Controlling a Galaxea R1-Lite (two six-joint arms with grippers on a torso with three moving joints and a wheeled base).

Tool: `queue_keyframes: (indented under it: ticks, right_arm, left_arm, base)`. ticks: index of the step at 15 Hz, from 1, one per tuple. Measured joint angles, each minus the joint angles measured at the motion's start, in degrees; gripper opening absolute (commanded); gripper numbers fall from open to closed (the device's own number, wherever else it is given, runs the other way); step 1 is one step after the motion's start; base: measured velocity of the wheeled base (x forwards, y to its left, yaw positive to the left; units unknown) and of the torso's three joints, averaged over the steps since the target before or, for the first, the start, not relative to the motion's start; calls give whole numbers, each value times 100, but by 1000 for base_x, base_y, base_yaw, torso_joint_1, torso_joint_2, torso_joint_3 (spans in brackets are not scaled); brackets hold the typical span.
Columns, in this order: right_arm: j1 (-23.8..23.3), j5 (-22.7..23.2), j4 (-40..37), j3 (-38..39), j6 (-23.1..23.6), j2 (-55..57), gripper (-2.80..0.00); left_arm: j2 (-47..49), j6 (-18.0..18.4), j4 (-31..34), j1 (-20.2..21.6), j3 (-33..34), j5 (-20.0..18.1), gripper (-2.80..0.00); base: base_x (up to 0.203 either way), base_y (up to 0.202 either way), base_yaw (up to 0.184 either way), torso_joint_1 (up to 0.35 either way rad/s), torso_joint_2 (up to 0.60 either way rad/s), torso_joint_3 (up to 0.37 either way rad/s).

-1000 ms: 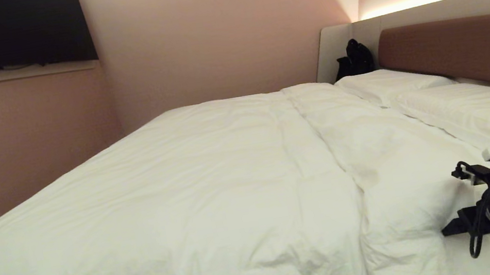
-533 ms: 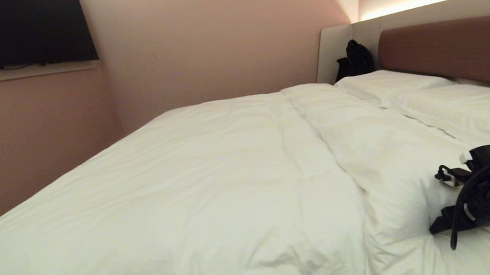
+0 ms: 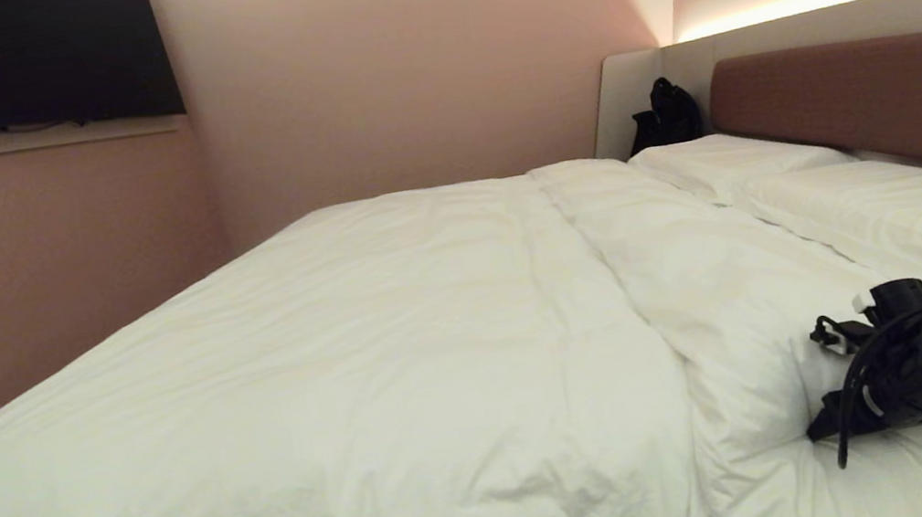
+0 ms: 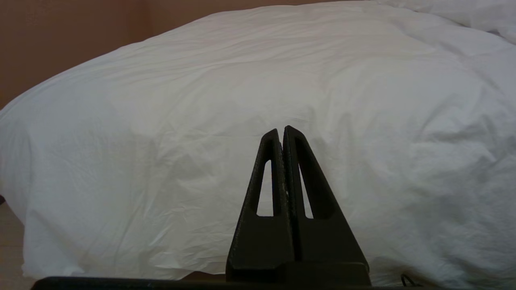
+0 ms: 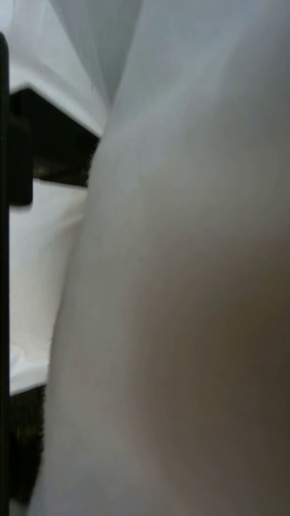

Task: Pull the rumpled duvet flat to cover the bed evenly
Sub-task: Flatten the corners of the folded blanket

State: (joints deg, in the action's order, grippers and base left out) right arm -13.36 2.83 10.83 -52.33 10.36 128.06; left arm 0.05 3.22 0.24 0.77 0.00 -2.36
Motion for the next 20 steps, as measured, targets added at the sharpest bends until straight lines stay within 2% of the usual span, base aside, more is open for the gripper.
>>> queue_keyframes:
  ticks: [7,15,20]
  right_arm:
    - [0,93,-27,80,-61,-289,-280]
    - [143,794,-132,221,-200,-1542,-280]
    - [192,918,-181,209,-308,-1634,-280]
  left_arm:
    - [0,1,1,0,0,1,-280]
    - [0,2,2,0,0,2,-280]
    - [0,0,0,0,0,0,-280]
  base:
    - [0,0,0,0,0,0]
    - [0,0,0,0,0,0]
    - [0,0,0,0,0,0]
